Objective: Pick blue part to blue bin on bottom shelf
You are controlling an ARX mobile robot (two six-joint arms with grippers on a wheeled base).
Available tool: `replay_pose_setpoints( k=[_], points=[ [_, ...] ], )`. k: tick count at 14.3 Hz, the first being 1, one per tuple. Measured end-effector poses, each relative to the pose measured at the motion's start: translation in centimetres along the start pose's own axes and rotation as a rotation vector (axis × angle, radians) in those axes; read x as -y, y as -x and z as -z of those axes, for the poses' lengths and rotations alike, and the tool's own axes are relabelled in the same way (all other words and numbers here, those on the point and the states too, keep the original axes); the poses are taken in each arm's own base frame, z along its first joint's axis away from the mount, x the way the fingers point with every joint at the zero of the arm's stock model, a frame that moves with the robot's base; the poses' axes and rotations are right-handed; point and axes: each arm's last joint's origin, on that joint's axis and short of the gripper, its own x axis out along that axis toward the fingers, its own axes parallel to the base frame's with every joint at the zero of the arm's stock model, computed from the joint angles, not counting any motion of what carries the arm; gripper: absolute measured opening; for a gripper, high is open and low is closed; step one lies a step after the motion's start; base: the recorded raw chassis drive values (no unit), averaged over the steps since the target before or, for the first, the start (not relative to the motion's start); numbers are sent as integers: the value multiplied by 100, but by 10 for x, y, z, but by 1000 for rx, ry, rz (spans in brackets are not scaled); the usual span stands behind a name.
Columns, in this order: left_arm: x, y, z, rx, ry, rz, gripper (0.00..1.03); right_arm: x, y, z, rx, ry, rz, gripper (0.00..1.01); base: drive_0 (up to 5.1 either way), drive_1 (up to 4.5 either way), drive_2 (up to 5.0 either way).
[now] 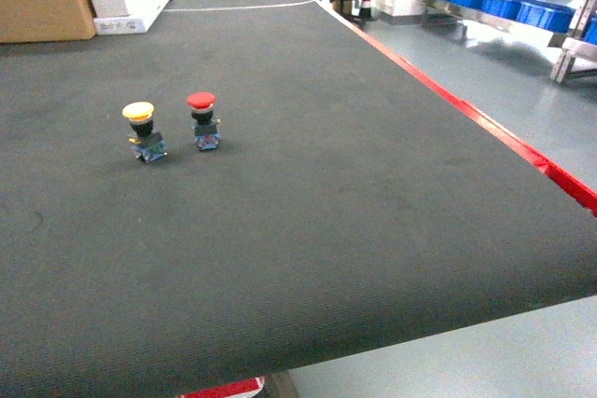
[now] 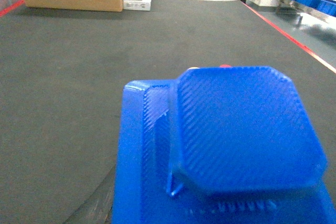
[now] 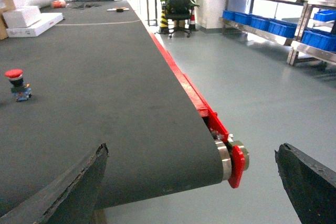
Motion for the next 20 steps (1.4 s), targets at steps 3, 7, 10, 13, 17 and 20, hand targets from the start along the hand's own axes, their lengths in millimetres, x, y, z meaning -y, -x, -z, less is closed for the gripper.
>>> replay_pose_setpoints(
  k=[3, 7, 10, 13, 17, 20],
  points=[
    [0, 0, 0, 0, 0, 0, 44, 0, 0, 0, 0, 0, 0, 98, -155, -155, -155],
    [0, 0, 0, 0, 0, 0, 44, 0, 0, 0, 0, 0, 0, 98, -152, -152, -152],
    [0, 0, 0, 0, 0, 0, 44, 0, 0, 0, 0, 0, 0, 98, -157, -157, -157],
    [0, 0, 0, 0, 0, 0, 44, 0, 0, 0, 0, 0, 0, 98, -162, -162, -162],
    [0, 0, 0, 0, 0, 0, 44, 0, 0, 0, 0, 0, 0, 98, -153, -153, -153],
    [0, 0, 0, 0, 0, 0, 44, 0, 0, 0, 0, 0, 0, 98, -161, -161, -161]
  ],
)
